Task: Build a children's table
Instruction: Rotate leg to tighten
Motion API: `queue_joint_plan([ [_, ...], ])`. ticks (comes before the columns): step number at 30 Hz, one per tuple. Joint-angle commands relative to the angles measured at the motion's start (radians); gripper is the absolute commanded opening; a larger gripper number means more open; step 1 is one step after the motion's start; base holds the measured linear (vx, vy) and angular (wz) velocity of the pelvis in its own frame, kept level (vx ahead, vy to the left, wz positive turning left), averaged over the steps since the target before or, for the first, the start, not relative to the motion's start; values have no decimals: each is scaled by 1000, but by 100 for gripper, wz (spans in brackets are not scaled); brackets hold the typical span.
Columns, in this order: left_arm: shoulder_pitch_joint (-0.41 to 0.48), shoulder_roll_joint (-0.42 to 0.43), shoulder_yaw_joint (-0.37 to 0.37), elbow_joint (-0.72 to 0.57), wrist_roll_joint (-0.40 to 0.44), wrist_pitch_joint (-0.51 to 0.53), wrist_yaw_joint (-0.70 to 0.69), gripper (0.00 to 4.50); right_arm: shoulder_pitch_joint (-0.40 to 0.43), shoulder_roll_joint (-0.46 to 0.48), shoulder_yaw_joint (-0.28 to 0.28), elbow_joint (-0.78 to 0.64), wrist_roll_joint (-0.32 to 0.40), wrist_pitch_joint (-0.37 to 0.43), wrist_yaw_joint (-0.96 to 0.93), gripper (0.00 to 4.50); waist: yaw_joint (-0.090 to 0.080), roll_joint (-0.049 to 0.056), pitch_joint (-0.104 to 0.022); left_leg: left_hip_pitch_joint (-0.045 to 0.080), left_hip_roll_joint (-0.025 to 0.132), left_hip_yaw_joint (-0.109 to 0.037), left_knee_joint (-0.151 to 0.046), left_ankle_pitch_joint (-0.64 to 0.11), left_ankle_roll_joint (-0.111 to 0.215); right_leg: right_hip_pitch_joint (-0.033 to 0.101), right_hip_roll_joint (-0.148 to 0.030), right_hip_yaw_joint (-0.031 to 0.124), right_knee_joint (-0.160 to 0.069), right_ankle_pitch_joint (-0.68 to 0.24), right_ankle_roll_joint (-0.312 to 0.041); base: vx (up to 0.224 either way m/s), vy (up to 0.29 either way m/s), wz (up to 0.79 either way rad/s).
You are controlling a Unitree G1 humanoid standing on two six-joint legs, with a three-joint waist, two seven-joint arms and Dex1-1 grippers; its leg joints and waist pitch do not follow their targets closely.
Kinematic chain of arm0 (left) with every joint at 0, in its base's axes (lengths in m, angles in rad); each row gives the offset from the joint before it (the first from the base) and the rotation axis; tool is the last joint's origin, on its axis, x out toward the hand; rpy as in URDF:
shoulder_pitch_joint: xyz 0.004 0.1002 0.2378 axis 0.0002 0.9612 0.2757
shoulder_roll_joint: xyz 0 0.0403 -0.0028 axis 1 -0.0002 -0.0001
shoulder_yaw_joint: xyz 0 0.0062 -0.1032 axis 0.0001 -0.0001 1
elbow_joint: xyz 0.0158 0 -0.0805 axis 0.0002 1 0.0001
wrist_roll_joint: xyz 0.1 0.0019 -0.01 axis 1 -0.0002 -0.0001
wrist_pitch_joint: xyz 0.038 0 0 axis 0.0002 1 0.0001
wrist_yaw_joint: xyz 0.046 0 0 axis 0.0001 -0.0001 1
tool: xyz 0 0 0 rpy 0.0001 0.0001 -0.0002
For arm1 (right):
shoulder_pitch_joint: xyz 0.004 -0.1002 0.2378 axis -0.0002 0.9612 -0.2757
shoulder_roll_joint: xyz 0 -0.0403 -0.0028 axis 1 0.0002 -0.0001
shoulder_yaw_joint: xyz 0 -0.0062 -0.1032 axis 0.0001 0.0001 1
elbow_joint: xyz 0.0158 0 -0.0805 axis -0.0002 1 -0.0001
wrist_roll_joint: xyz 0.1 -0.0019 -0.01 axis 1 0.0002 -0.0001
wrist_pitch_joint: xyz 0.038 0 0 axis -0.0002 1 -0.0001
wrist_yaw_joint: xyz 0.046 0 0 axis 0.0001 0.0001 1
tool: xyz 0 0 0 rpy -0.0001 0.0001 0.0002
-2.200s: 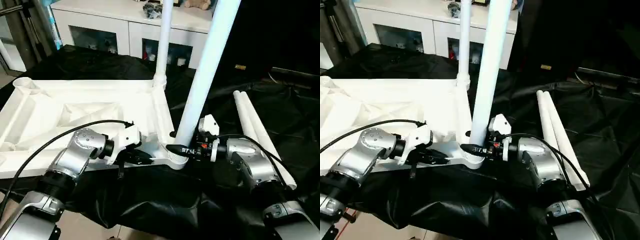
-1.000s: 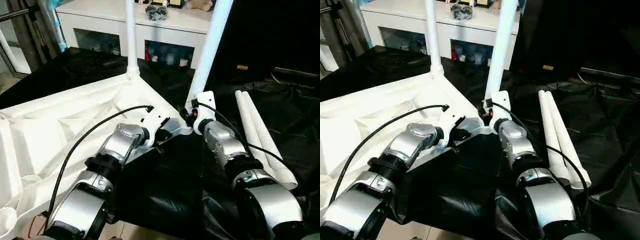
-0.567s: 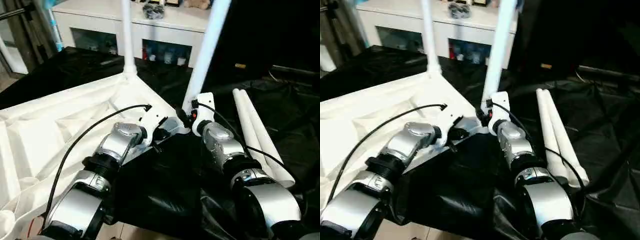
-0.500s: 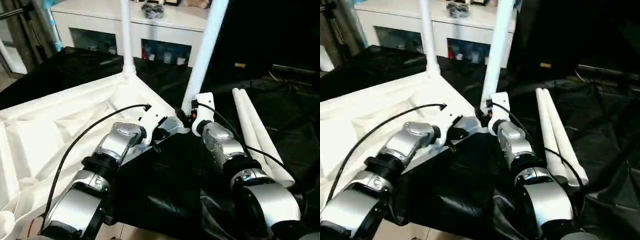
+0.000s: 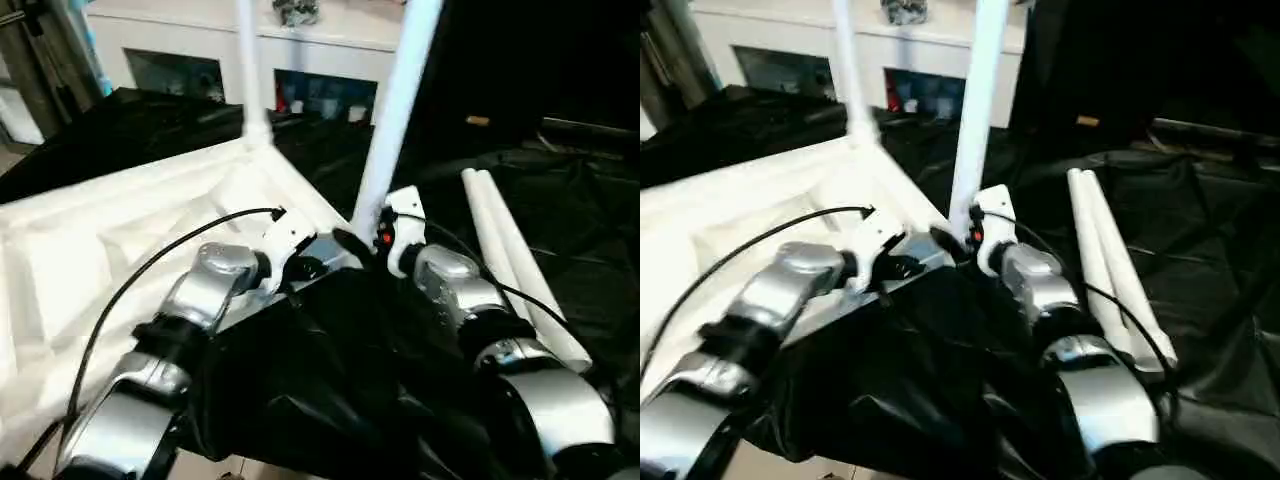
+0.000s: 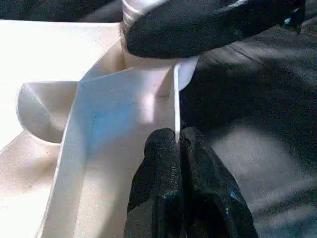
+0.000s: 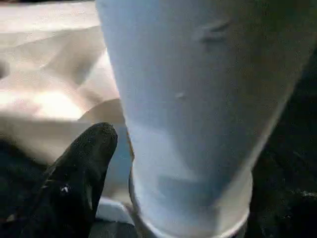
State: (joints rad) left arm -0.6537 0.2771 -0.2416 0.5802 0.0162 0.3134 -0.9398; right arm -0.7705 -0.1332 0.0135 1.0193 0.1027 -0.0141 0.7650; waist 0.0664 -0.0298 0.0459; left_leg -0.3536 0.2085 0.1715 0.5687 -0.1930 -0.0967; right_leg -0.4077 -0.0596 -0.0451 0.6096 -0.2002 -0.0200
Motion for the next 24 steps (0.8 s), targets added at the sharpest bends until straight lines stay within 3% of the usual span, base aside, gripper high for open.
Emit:
queue_joint_plan([
  [1,10,-7,-17,-57,-49,-48,-79,0,29,-17,61,-68,-10,46,149,395,5,3,-64,1,21,4,-50,-35,109,67,-67,39,-43,133,-282,0,0,0],
  [4,24,8,-16,-82,-67,-57,-120,0,50,-51,83,-110,-13,56,222,395,13,4,-65,0,25,8,-44,-8,133,66,-69,37,-36,182,-304,0,0,0],
  [7,47,44,-30,-121,-81,-76,-200,0,93,-110,122,-195,-6,66,344,395,26,1,-63,-1,25,11,-40,-6,145,65,-69,38,-35,179,-301,0,0,0],
  [11,79,91,-40,-154,-99,-103,-300,0,150,-160,156,-325,19,111,453,395,32,2,-60,1,27,10,-45,-52,120,63,-69,38,-42,83,-281,0,0,0],
  [12,86,103,-42,-163,-105,-106,-326,0,158,-165,161,-344,20,120,466,395,34,3,-57,1,29,9,-49,-80,103,62,-70,38,-46,31,-265,0,0,0],
  [16,97,124,-46,-178,-112,-104,-366,0,172,-168,174,-367,17,133,487,395,33,4,-57,4,27,10,-52,-114,72,56,-69,39,-52,-29,-255,0,0,0],
  [17,99,129,-47,-181,-114,-103,-374,0,176,-170,178,-374,16,133,488,370,33,4,-56,4,27,9,-53,-116,68,56,-69,39,-52,-34,-253,0,0,0],
  [19,104,142,-50,-186,-112,-104,-393,0,188,-177,192,-393,12,142,500,359,34,2,-56,2,26,8,-53,-110,61,58,-69,40,-51,-39,-245,0,0,0],
  [24,109,160,-56,-184,-106,-116,-413,0,210,-183,198,-443,15,175,501,315,39,2,-61,2,23,9,-48,-69,68,59,-66,39,-43,32,-248,0,0,0],
])
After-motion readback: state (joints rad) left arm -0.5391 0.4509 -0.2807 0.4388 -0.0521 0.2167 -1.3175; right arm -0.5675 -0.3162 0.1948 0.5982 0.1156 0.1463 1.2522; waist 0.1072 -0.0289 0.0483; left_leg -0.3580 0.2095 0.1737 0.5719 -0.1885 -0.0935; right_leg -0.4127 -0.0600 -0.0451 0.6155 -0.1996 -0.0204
